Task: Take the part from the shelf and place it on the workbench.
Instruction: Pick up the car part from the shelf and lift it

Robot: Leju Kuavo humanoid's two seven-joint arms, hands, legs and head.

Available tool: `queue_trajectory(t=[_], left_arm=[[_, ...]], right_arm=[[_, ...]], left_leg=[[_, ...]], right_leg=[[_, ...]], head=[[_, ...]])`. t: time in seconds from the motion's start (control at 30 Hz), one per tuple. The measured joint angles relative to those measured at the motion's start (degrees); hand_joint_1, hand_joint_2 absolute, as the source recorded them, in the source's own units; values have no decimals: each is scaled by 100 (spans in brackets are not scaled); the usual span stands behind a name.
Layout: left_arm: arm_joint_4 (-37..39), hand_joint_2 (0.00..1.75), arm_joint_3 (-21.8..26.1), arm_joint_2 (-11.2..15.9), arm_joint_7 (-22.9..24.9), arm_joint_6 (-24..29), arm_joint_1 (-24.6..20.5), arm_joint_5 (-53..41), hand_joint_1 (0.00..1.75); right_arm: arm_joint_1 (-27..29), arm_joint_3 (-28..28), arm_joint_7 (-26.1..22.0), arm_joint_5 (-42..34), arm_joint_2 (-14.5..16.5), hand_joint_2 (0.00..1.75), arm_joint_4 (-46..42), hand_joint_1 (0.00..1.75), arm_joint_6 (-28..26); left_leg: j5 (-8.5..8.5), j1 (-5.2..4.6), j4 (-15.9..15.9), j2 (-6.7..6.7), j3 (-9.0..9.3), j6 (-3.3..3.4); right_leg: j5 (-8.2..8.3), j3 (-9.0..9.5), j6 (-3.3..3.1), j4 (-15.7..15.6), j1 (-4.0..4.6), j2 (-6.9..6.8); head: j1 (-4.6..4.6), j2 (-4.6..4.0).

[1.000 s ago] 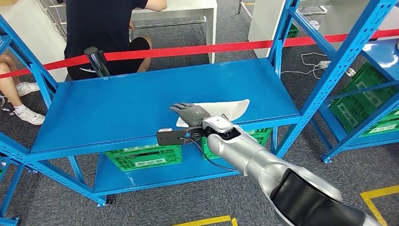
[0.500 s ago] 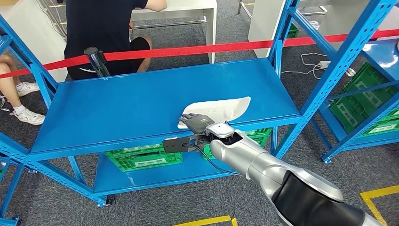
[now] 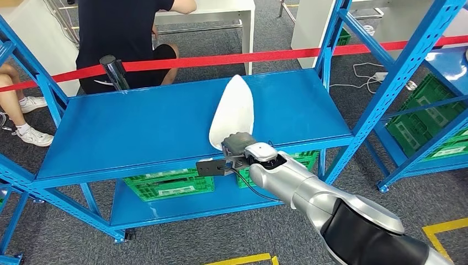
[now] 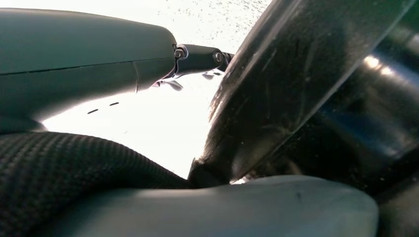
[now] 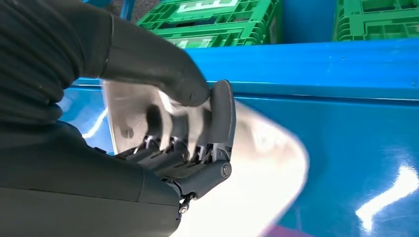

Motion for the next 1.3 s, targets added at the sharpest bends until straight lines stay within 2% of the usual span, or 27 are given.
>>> queue_trajectory(t=[1.3], left_arm=[[2,0,109,13,-135,0,54,44,0]], right_arm=[[-34,108,-70,-126,13,175,84,175,-11]], left_leg=[[-1,-2,0,-1,6,2]], right_leg=[[0,16,2,-6,-1,-1]], head=[[0,0]])
